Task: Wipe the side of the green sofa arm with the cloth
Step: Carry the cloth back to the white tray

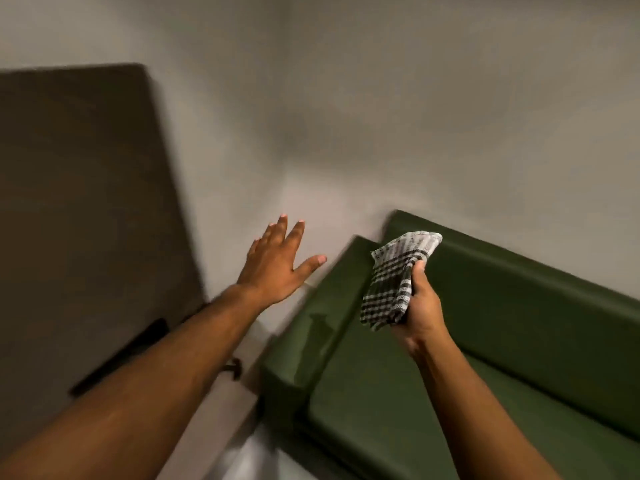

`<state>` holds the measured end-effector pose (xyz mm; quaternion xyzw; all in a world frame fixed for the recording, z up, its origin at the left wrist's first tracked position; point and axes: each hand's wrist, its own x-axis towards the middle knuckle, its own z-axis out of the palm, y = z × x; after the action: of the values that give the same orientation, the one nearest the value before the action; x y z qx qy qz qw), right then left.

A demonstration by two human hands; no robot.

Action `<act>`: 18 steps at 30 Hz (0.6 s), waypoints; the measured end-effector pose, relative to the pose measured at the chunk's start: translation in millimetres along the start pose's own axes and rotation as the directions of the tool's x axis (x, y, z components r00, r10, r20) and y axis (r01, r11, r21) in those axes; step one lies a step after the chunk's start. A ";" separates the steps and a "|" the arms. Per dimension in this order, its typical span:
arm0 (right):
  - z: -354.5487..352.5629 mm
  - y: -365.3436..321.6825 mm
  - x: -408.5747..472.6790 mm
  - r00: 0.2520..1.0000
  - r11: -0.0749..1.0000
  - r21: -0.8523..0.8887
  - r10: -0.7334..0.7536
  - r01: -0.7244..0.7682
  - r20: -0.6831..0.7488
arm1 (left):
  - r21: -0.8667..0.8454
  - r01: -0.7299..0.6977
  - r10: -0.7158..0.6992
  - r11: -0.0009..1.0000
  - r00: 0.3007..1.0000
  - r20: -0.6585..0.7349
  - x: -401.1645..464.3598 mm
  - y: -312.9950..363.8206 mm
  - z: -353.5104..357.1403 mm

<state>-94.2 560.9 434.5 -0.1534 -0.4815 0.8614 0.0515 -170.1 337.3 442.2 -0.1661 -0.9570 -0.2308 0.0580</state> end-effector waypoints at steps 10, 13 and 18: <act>234.4 169.1 66.4 0.812 0.898 -0.308 0.422 -0.314 0.404 | -0.008 0.623 -0.614 0.782 0.769 -0.175 -129.7 -255.4 -50.2; 263.7 217.4 72.8 0.718 0.836 -0.398 0.535 -0.377 0.444 | -0.022 0.724 -0.714 0.689 0.674 -0.191 -165.8 -291.3 -43.3; 294.5 282.7 91.8 0.595 0.727 -0.539 0.674 -0.426 0.439 | -0.036 0.837 -0.824 0.546 0.529 -0.201 -202.1 -323.9 -15.5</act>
<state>-256.9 192.8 319.9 -0.0187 -0.5540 0.7238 -0.4110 -91.6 -0.2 281.2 0.3341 -0.9170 -0.2145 0.0397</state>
